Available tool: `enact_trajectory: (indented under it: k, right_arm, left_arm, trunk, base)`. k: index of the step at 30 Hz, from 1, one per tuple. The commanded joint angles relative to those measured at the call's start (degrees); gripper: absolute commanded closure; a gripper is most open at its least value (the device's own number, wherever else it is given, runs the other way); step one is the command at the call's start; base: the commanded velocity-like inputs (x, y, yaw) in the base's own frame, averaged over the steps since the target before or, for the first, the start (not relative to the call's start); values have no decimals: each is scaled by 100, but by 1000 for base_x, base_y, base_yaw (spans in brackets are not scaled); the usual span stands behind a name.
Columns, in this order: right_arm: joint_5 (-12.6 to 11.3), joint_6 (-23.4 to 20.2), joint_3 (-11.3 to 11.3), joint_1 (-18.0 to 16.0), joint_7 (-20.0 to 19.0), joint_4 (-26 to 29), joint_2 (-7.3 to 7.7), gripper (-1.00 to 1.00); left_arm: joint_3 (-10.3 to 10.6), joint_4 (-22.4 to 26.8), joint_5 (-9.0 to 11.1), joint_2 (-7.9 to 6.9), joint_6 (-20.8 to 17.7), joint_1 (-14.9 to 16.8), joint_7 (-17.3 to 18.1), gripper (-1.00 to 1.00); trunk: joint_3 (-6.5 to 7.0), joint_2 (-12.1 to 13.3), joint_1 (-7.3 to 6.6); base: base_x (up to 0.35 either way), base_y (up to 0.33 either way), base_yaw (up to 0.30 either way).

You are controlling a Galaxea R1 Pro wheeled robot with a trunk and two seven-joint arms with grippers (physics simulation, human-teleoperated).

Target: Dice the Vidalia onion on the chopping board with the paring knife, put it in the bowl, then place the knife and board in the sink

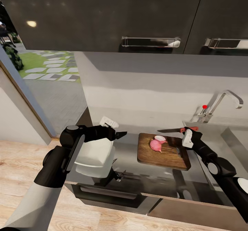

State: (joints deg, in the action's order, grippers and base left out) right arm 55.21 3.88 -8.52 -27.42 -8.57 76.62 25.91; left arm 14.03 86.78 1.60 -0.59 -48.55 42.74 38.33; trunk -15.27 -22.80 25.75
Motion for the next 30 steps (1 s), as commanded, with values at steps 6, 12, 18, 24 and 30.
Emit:
enact_trajectory:
  k: [6, 12, 18, 24, 30]
  right_arm:
    - [63, -204, -5, -41, -21, -145, -90, 100]
    - [79, -273, -16, -49, -20, -285, -122, 100]
    - [147, -290, -26, -53, -14, -457, -129, 100]
    - [306, -293, -43, -52, -14, -558, -130, 100]
    - [679, -298, -61, -52, 101, -811, -130, 100]
  left_arm:
    - [39, 5, 16, -3, -41, 7, 16, -100]
    - [112, 17, 16, -3, -39, 6, 30, -100]
    - [155, 22, 16, -3, -40, 6, 34, -100]
    - [161, 23, 18, -3, -41, 5, 34, -100]
    - [162, 23, 17, -3, -41, 2, 34, -100]
  trunk:
    - [-11, -12, 3]
    - [-11, -12, 3]
    - [-11, -12, 3]
    - [-11, -12, 3]
    - [-11, -12, 3]
  base:
    - [0, 0, 0]
    - [12, 0, 0]
    - [142, 0, 0]
    - [69, 0, 0]
    - [10, 0, 0]
